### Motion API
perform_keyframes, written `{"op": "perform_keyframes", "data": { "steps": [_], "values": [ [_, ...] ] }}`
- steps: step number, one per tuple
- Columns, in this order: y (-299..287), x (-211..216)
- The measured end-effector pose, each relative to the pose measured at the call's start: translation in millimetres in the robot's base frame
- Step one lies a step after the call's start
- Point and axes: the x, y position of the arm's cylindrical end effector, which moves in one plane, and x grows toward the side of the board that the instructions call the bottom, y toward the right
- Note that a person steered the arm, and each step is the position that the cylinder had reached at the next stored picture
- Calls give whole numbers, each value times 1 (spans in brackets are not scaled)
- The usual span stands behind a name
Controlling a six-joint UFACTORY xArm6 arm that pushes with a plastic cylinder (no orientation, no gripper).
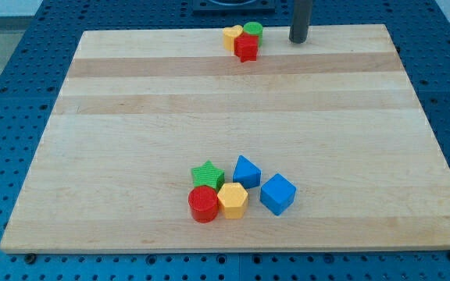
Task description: Separate the green circle from the heart and the red star
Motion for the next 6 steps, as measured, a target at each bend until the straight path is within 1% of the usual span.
{"op": "perform_keyframes", "data": {
  "steps": [1, 2, 3, 4, 5, 6],
  "values": [
    [0, 0],
    [7, 16],
    [-22, 75],
    [-72, 115],
    [-151, 121],
    [-223, 88]
  ]
}}
